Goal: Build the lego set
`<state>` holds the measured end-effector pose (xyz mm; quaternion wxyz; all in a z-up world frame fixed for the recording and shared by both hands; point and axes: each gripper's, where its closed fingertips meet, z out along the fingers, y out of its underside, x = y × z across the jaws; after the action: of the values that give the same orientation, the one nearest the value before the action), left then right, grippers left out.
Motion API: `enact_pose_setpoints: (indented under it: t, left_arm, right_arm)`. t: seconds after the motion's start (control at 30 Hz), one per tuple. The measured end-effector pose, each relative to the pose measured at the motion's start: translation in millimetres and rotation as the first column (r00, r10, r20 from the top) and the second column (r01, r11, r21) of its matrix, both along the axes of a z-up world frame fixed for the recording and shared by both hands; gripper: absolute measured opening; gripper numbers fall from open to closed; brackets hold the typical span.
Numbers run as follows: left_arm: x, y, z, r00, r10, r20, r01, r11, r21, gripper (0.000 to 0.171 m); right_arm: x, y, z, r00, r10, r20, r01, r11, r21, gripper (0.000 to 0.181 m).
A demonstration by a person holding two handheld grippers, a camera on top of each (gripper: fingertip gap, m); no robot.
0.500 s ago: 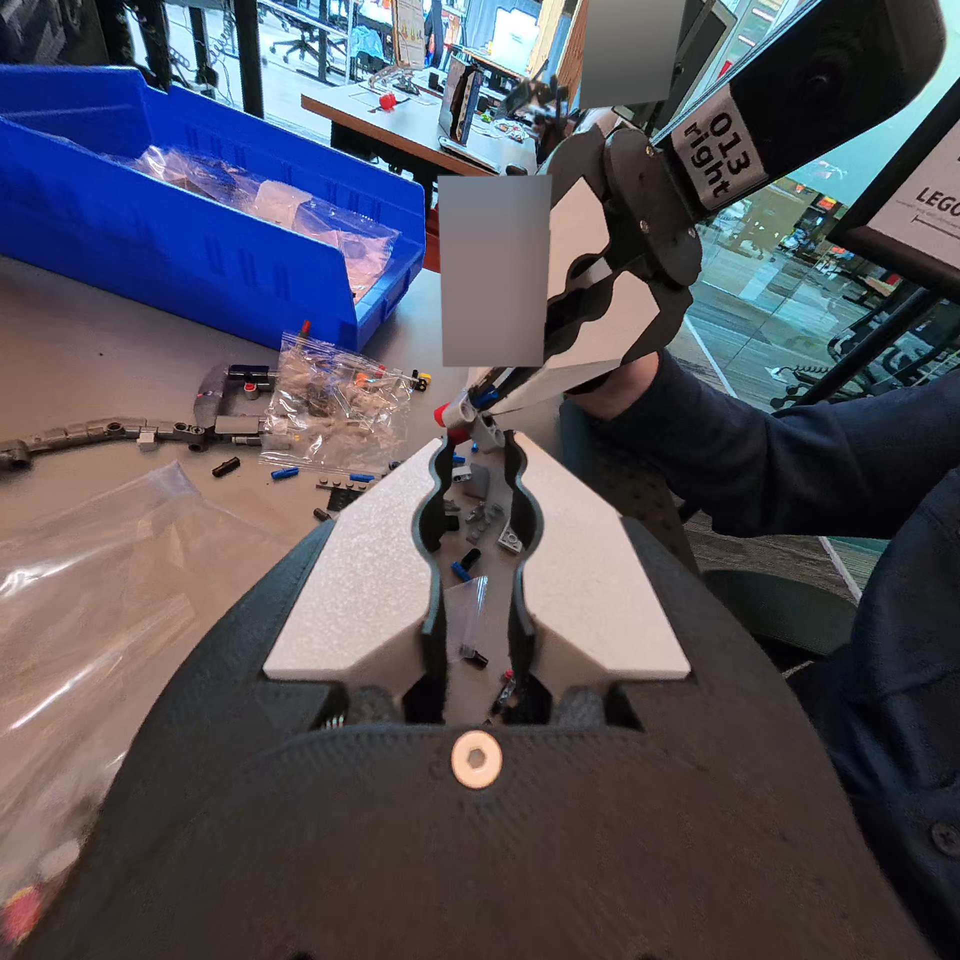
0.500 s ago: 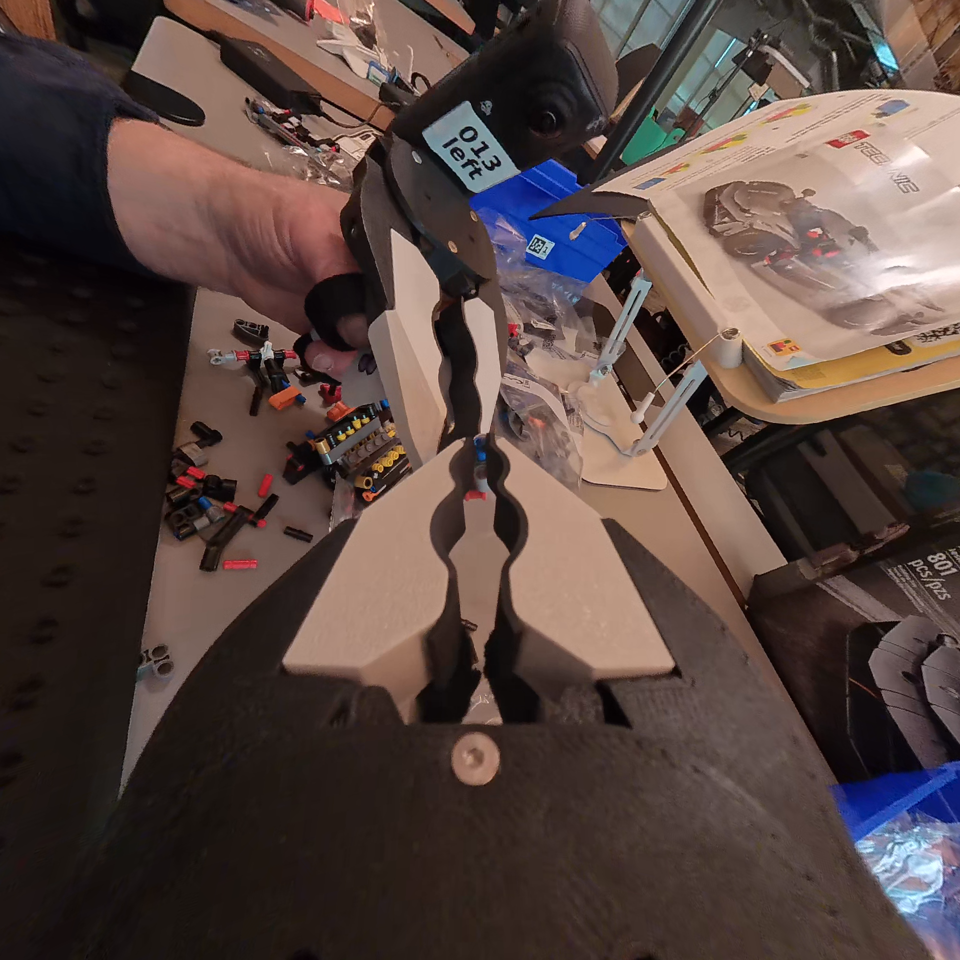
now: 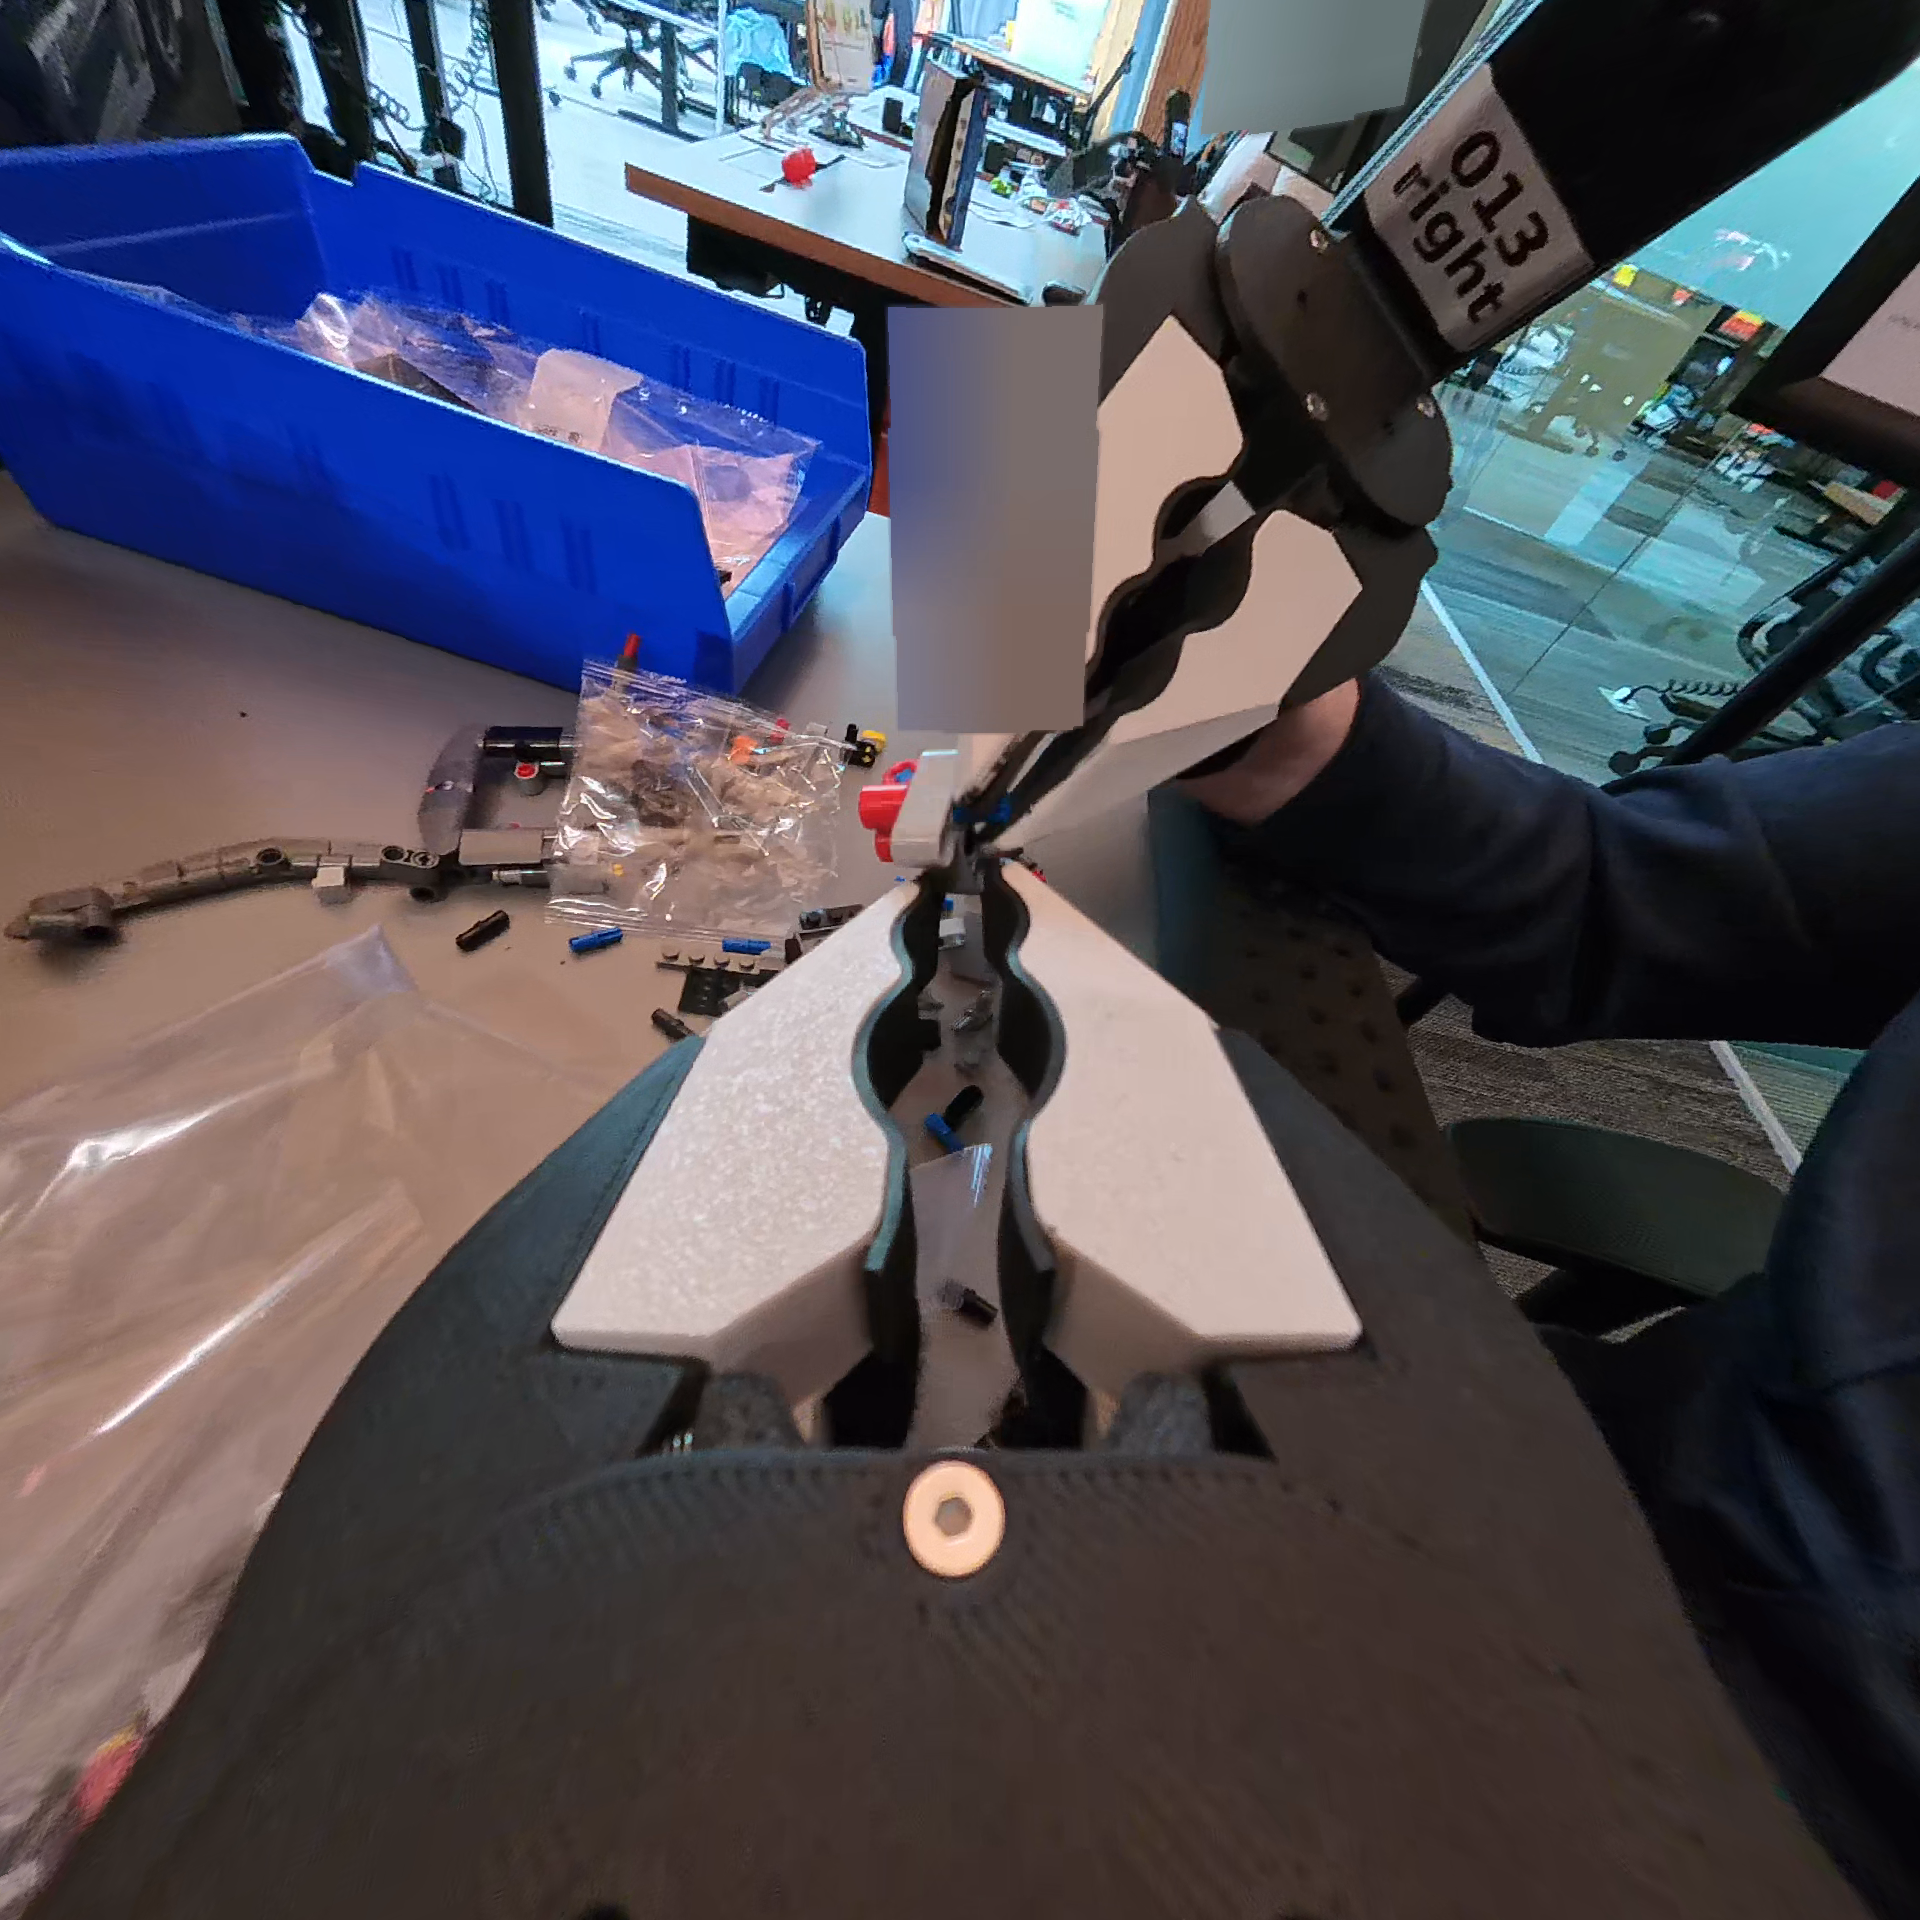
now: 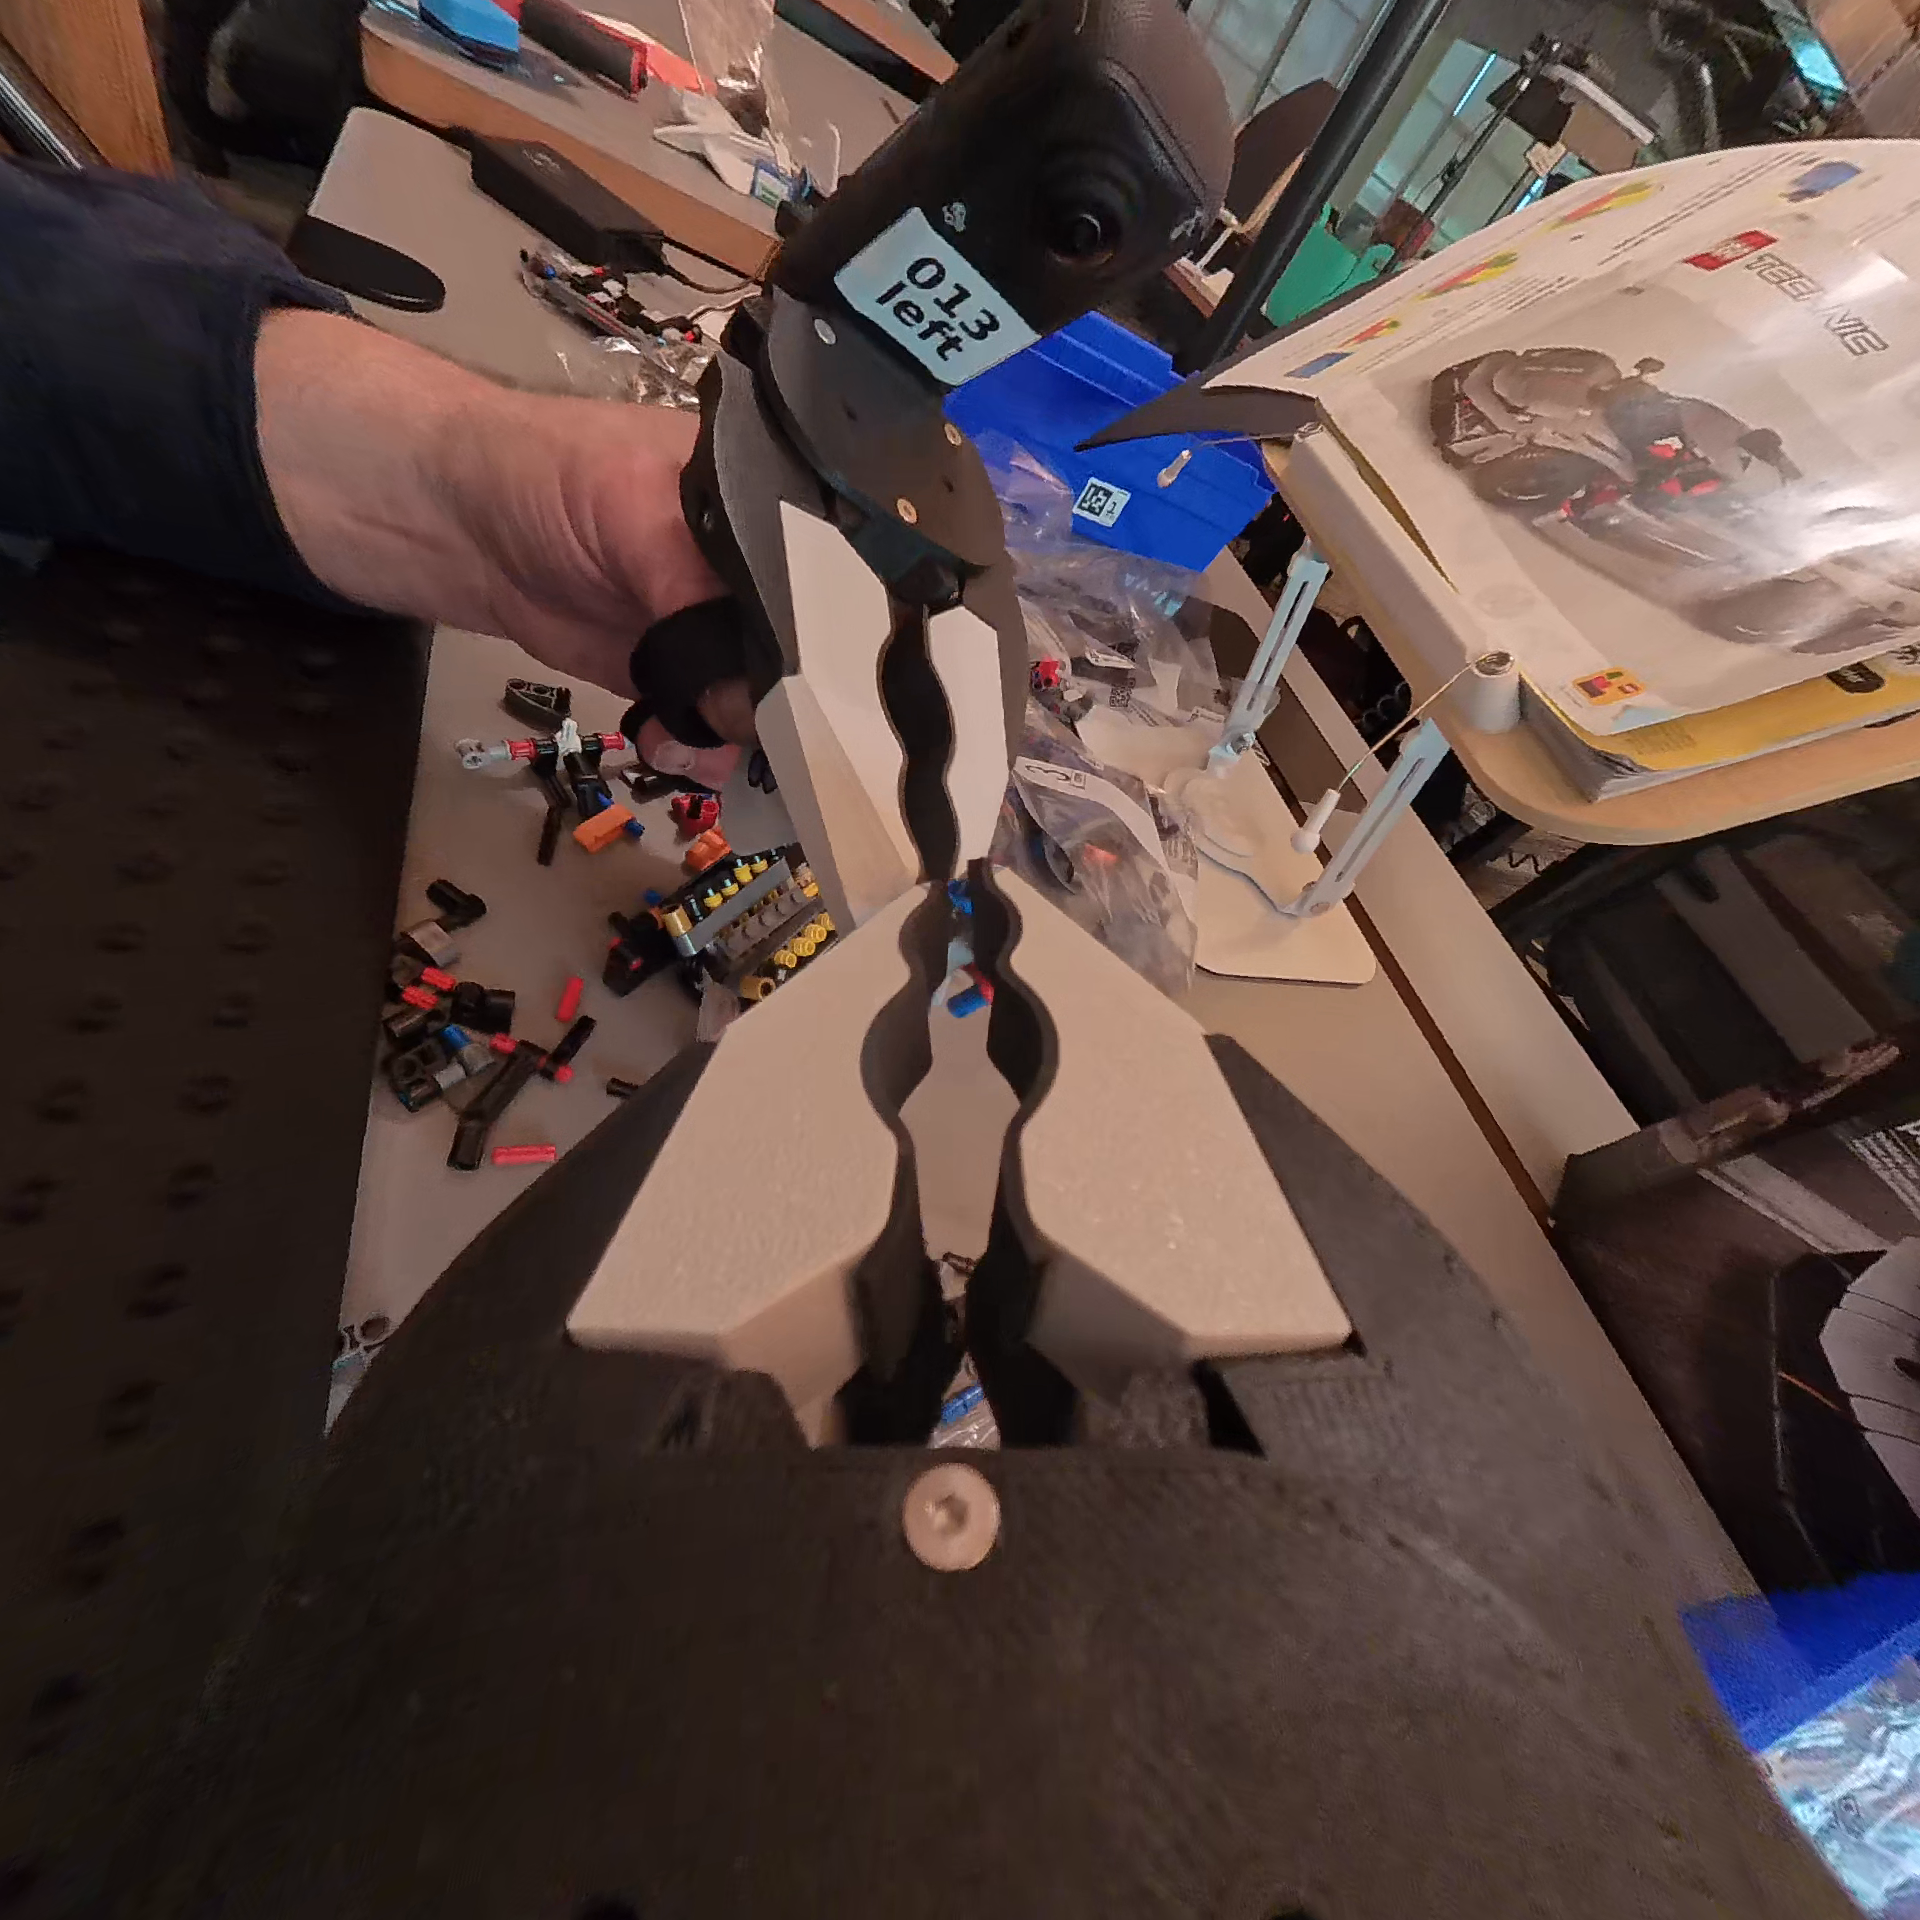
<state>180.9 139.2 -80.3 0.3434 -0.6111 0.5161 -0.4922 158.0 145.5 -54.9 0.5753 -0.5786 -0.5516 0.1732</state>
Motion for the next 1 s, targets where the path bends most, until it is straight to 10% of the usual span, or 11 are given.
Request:
enact_pose_setpoints:
  t: [0.53, 1.0]
  left_arm:
    - [-4, 27, -5, 0.976, 0.202, -0.08, -0.174, 0.948, 0.267, 0.005]
    - [-12, 54, -11, 0.854, 0.49, -0.174, -0.225, 0.65, 0.726, 0.005]
  right_arm:
    - [6, -3, 13, 0.991, 0.043, -0.127, -0.052, 0.996, -0.066, 0.0]
    - [8, 22, -15, 0.986, -0.078, -0.147, 0.018, 0.927, -0.374, 0.011]
